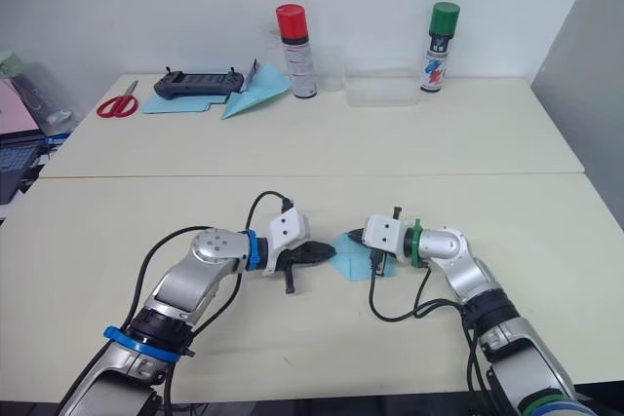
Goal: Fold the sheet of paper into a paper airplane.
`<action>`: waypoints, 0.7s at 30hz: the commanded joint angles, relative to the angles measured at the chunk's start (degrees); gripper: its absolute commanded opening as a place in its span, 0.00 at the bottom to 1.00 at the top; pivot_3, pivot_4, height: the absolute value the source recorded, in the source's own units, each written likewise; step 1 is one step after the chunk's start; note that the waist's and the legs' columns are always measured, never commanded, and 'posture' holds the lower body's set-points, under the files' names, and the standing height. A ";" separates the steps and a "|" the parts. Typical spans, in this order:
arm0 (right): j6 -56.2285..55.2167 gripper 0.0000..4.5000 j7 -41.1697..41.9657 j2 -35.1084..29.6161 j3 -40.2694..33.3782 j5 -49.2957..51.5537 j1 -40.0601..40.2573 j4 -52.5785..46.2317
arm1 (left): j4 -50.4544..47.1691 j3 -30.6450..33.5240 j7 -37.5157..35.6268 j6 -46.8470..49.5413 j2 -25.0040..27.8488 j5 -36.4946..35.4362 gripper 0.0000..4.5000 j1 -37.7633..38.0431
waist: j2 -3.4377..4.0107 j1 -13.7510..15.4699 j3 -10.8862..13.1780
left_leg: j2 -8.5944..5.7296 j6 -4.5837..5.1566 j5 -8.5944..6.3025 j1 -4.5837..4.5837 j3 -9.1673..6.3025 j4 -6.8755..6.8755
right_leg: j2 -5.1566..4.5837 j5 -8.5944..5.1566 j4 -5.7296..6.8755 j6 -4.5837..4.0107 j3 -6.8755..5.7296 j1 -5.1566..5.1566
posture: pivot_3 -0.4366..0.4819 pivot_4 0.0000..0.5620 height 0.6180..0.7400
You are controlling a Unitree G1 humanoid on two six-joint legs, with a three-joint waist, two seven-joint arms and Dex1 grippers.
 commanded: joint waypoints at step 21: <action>1.06 0.01 0.71 -1.43 -0.48 0.41 1.90 -3.27 | 2.78 -2.18 1.05 2.33 0.98 0.93 0.00 0.19 | 0.00 0.08 0.00 | -0.01 0.00 -0.01 -0.01 -0.01 -0.04 | -0.02 0.00 -0.04 0.00 -0.02 0.01 | 0.48 0.27 1.00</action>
